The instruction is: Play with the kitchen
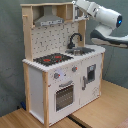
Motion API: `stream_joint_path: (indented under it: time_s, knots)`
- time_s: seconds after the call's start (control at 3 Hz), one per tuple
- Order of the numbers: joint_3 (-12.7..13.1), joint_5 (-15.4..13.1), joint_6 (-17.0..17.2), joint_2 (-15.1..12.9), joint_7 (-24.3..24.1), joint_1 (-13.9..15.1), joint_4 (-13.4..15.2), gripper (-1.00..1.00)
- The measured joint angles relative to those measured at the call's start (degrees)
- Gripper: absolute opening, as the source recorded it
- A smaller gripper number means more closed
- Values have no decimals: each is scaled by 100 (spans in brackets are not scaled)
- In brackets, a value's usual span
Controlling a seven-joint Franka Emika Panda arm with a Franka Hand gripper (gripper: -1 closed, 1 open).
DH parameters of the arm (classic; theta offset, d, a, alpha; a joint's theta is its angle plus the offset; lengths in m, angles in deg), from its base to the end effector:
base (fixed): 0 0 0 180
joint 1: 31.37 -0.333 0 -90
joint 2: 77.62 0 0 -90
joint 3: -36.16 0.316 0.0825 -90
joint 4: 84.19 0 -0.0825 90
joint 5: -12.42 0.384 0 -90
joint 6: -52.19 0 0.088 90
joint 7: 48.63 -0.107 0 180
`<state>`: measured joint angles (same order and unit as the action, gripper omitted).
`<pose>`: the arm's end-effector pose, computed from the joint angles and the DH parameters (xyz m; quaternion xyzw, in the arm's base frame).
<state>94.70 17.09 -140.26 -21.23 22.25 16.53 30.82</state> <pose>0.3237 0.3839 0.7561 0.2629 0.5225 0.5103 0.6305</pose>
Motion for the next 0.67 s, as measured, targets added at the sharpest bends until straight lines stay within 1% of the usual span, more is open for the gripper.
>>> stream_joint_path:
  time_s: [0.33,0.67]
  knots:
    - [44,12,128,329,-509,306,-134,100]
    - [46,19,335,685,-1057,589,-270,100]
